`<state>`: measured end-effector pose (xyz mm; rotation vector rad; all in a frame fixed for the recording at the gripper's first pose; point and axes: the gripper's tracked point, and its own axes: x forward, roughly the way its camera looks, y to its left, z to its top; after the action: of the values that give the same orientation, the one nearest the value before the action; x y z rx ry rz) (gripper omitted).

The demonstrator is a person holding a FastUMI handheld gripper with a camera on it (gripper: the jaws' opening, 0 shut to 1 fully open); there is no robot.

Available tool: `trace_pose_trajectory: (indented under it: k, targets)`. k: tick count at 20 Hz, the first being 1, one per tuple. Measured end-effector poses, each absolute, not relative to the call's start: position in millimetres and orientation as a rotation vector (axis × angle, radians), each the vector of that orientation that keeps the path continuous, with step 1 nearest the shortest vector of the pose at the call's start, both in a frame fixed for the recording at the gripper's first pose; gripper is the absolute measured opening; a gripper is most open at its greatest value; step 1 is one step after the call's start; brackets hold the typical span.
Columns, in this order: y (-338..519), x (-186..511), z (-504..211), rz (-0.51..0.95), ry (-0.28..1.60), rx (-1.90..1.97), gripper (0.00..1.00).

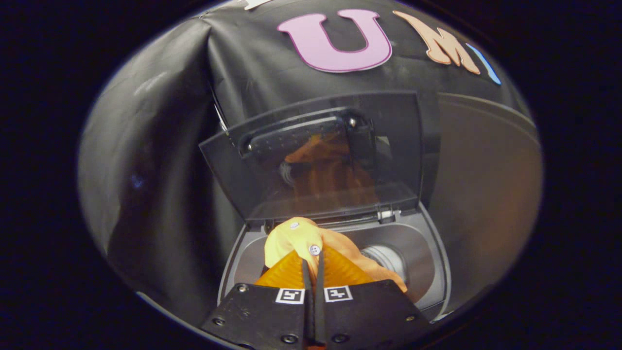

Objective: Put the clothes into the washing machine and then close the washing machine lid.

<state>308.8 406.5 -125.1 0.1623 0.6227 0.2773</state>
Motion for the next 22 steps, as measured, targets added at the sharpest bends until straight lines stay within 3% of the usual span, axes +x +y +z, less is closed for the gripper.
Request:
trace_pose_trajectory:
  k: [9, 15, 16, 20, 22]
  targets:
    - [407, 311, -195, 0.227, 0.693, 0.069, 0.02]
    - [409, 311, -212, 0.201, 0.733, 0.052, 0.09]
    - [411, 310, -211, 0.205, 0.73, 0.055, 0.17]
    - [408, 309, -200, 0.203, 0.701, 0.061, 0.31]
    - [407, 309, -191, 0.205, 0.688, 0.054, 0.51]
